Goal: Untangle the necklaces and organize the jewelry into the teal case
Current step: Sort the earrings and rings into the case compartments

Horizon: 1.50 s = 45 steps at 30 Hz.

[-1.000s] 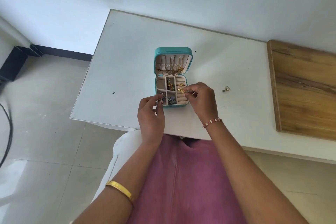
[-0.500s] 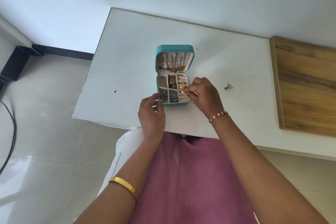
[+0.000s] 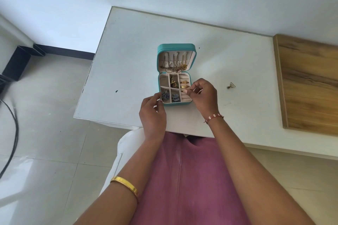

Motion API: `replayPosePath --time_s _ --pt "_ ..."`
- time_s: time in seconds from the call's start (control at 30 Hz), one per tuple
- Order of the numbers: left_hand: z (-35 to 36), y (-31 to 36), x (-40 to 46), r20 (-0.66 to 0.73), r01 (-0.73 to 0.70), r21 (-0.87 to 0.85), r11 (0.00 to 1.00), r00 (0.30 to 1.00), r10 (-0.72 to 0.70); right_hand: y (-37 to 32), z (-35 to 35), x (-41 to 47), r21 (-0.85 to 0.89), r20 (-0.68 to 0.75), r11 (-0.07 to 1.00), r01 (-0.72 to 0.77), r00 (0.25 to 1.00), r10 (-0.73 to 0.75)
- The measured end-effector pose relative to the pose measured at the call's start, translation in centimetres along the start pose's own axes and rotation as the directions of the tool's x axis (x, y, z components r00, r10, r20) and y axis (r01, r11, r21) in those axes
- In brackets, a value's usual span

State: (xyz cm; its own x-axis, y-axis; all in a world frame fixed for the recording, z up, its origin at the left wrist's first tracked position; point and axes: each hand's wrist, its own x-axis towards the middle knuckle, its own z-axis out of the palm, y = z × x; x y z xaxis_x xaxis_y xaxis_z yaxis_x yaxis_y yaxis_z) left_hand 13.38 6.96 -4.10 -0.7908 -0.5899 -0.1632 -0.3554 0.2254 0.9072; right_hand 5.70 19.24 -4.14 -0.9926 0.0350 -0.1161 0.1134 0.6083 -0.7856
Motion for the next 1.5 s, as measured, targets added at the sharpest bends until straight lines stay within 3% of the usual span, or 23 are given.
replayPosePath --time_s 0.73,0.93,1.07,1.17,1.5 --pt "-0.1 0.2 -0.1 0.005 0.008 0.01 1.0 1.0 -0.008 -1.9 0.4 1.1 -0.107 -0.014 0.987 -0.118 0.993 0.117" --pt "-0.3 0.6 -0.3 0.005 0.017 -0.017 1.0 1.0 -0.016 -0.9 -3.4 -0.8 0.013 -0.178 0.992 -0.124 0.976 0.124" --pt "-0.5 1.2 -0.8 0.001 -0.001 -0.043 0.999 1.0 0.001 1.9 -4.4 -3.2 -0.077 -0.072 0.977 -0.197 0.979 0.191" --pt "-0.5 1.8 -1.5 0.021 -0.017 -0.046 0.999 1.0 0.018 2.9 -4.0 -4.1 -0.195 0.008 0.972 -0.131 0.991 0.135" --pt "0.5 2.3 -2.8 0.104 0.035 -0.048 0.998 0.994 -0.03 2.9 -2.8 -4.2 -0.403 -0.012 0.915 0.012 1.0 -0.019"
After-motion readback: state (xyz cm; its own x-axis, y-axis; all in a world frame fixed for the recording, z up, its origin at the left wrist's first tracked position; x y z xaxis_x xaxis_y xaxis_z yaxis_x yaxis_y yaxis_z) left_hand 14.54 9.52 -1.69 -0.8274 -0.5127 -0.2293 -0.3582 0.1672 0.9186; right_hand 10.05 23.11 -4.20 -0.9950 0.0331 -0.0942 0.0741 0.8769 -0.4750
